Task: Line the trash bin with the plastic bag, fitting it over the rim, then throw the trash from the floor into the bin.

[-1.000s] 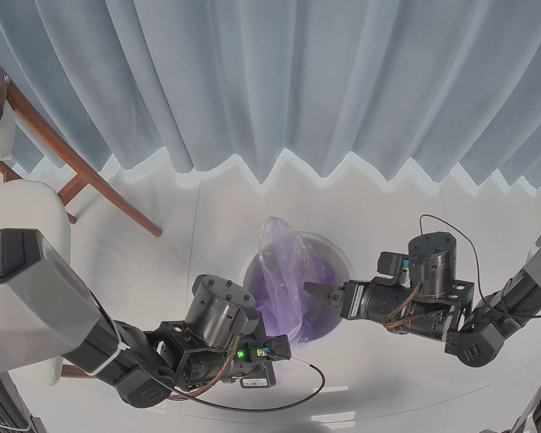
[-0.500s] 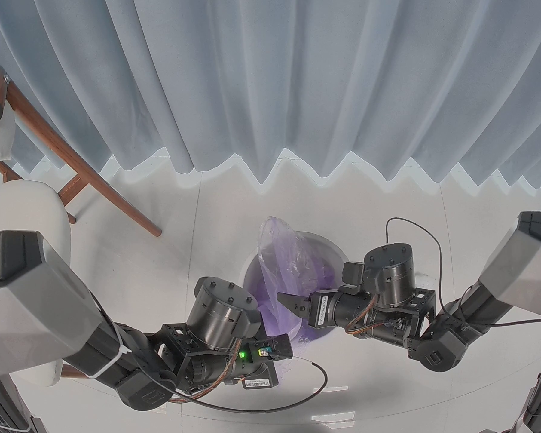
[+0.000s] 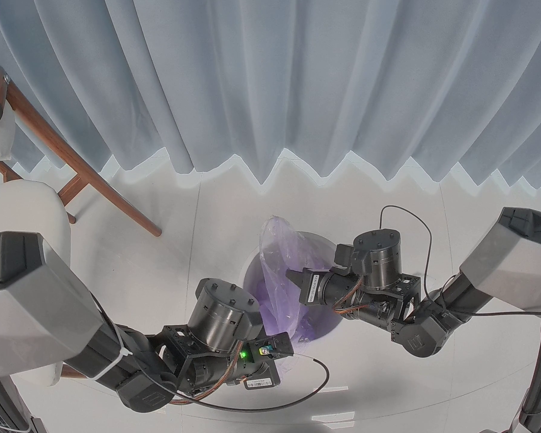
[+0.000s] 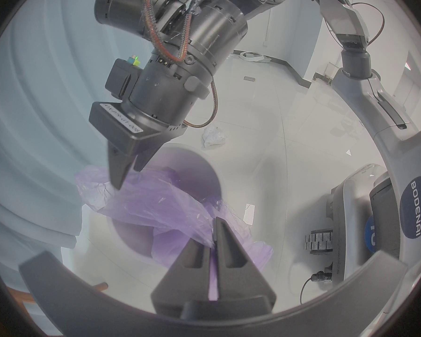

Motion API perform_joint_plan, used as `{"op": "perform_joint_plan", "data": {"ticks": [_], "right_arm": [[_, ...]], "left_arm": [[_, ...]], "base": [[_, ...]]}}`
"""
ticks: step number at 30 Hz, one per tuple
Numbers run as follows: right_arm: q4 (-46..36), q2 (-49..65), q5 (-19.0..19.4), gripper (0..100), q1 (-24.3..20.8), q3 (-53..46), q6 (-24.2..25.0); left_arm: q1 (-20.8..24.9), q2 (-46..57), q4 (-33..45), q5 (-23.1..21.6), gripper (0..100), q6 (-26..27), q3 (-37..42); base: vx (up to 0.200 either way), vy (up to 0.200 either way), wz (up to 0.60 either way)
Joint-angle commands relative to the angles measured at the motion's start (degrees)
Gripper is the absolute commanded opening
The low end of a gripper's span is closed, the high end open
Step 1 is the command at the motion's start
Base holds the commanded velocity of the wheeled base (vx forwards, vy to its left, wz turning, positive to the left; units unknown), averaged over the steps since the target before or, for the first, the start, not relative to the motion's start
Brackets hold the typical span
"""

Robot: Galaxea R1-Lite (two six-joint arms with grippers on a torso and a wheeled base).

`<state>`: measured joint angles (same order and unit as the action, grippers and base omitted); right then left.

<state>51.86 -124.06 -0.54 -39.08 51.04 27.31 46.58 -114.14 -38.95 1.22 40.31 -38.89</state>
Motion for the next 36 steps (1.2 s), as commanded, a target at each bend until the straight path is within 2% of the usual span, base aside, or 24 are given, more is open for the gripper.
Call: {"op": "perform_joint_plan", "data": {"ticks": [1,8,11,15,19,20,23,24,26,27,32,36], "right_arm": [[0.0,1.81,0.1,0,0.15,-0.94,0.11],[0.08,4.27,0.1,0,-0.03,-3.32,1.17],[0.17,5.41,0.1,0,-0.03,-4.55,1.43],[0.17,6.82,0.1,0,0.24,-5.6,1.43],[0.17,6.99,0.1,0,0.24,-5.78,1.17],[0.26,7.26,0.1,0,0.24,-5.78,1.17],[0.26,7.52,0.1,0,0.24,-5.87,1.17],[1.49,8.84,0.1,0,0.24,-7.54,1.08],[2.81,9.89,0.36,0,0.41,-9.73,0.91],[2.81,9.89,0.36,0,0.41,-9.73,0.91],[8.79,11.21,2.73,0,1.29,-18.35,0.38],[14.06,11.04,4.84,0,2.52,-22.48,-0.94]], "left_arm": [[-0.35,0.06,-0.95,0.01,0,-1.2,0.48],[-0.35,0.06,-1.57,-0.08,0,-4.28,0.39],[0.0,0.15,-1.57,0.36,0,-7.79,0.57],[0.97,0.94,-1.57,4.49,0,-12.37,0.66],[1.5,1.46,-1.66,5.02,0,-13.33,1.01],[1.67,1.9,-1.74,5.02,100,-13.51,0.74],[1.94,2.34,-1.83,5.11,100,-13.86,0.74],[2.46,5.51,-0.78,6.34,100,-18.43,2.24],[2.46,8.32,0.28,8.27,100,-22.03,4.17],[2.46,8.32,0.28,8.27,100,-22.03,4.17],[1.58,13.68,1.86,8.98,100,-33.2,5.75],[-0.61,14.56,1.95,9.06,100,-36.18,6.19]], "base": [[0.0,0.0,0.0],[0.0,0.0,0.0],[0.0,0.0,0.0],[0.0,0.0,0.0],[0.0,0.0,0.0],[0.0,0.0,0.0],[0.0,0.0,0.0],[0.0,0.0,0.0],[0.0,0.0,0.0],[0.0,0.0,0.0],[0.0,0.0,0.0],[0.0,0.0,0.0]]}}
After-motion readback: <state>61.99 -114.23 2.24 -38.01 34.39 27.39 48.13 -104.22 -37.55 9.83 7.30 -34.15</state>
